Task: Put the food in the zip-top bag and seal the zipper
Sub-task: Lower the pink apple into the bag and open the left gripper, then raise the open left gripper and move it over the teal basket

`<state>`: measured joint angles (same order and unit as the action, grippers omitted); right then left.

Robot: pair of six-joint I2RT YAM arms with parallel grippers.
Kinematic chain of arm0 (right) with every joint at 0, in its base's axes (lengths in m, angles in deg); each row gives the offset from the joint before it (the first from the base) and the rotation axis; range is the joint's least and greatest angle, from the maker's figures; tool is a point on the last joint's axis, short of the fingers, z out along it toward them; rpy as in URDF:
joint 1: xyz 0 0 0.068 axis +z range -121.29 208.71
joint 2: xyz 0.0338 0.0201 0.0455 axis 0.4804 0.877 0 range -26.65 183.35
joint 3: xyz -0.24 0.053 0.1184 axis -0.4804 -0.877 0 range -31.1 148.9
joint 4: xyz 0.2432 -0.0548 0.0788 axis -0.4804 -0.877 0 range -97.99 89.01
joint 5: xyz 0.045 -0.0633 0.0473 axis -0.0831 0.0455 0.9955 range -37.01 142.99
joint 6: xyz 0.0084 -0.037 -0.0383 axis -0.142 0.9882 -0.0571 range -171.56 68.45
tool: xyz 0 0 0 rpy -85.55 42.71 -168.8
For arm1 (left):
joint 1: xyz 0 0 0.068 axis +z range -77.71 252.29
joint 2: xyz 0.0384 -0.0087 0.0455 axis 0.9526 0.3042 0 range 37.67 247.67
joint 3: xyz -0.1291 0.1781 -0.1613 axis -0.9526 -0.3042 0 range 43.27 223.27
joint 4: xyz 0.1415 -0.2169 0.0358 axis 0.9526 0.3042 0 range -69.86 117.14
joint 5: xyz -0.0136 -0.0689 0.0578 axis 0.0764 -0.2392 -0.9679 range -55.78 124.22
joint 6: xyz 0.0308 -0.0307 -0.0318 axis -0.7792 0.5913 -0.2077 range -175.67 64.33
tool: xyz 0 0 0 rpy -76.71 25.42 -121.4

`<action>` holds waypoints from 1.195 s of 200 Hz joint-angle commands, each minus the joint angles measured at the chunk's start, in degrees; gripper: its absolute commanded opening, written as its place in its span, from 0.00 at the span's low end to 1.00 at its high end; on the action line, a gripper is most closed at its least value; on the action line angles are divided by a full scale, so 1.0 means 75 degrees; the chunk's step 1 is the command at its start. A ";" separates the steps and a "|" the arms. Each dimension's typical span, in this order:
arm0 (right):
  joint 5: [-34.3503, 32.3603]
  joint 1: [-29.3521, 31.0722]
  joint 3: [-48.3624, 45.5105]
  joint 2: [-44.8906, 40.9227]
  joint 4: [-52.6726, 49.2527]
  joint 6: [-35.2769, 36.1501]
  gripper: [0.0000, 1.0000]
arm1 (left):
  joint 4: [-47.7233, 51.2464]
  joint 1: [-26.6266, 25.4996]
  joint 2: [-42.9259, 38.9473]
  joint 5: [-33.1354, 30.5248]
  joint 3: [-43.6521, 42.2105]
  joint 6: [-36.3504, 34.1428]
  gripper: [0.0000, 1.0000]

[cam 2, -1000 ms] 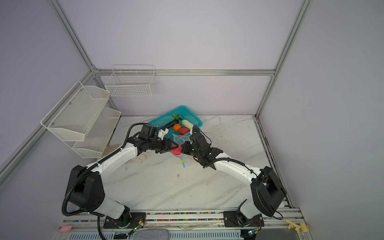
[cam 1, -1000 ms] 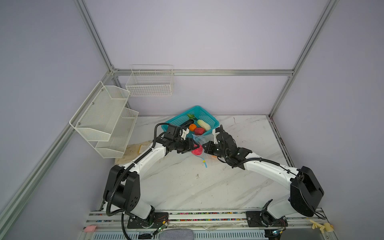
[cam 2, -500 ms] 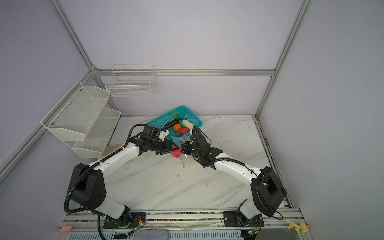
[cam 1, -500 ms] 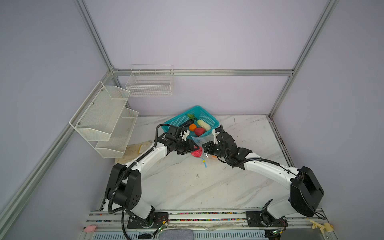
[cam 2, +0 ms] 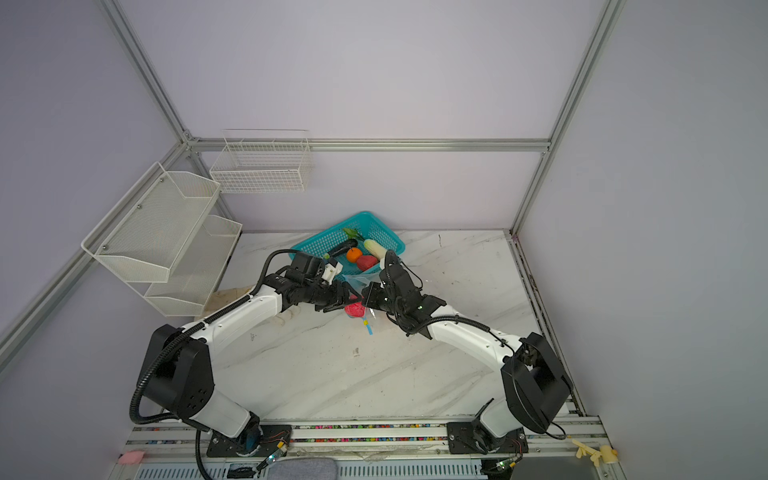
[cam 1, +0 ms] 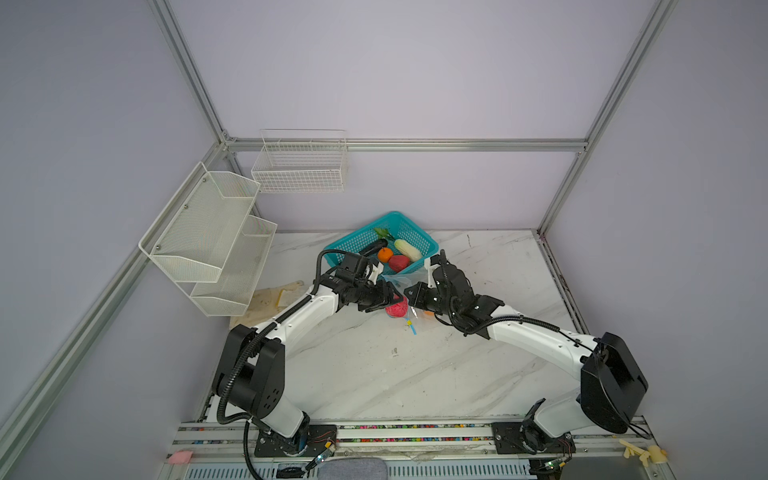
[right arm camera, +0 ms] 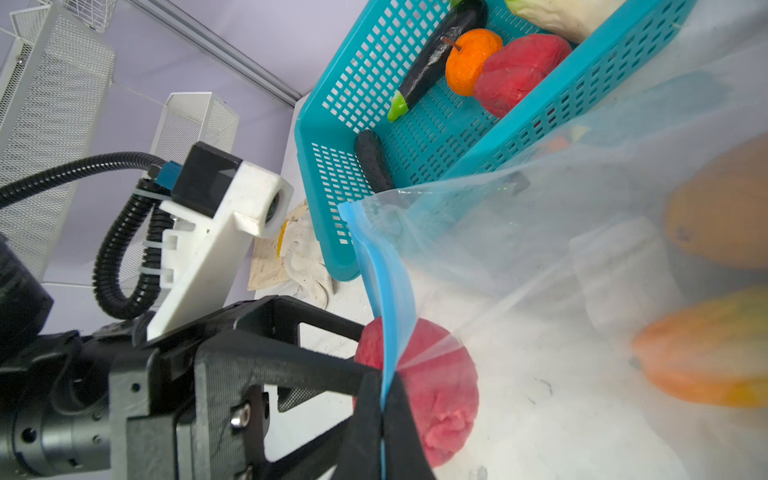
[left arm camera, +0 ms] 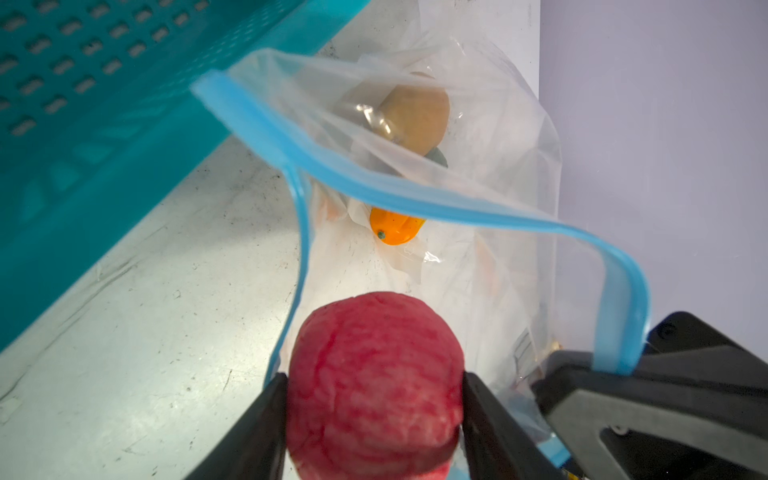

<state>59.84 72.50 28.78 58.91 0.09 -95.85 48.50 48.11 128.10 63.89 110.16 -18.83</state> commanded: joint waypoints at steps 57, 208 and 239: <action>-0.0035 0.0044 0.0318 0.0123 0.0045 0.0049 0.00 | -0.0017 -0.0005 -0.0023 -0.0030 0.0815 -0.0117 0.71; -0.0046 0.0021 0.0321 0.0081 -0.0014 0.0086 0.00 | 0.1200 0.0682 -0.0895 -0.0804 0.1929 -0.1038 0.72; -0.0074 0.0027 0.0128 -0.0068 0.0013 0.0049 0.00 | 0.1466 0.0914 -0.0592 -0.1236 0.2496 -0.1653 0.72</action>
<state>59.86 72.50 30.75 59.96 -0.17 -95.76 57.44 53.77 122.88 58.02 121.40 -25.54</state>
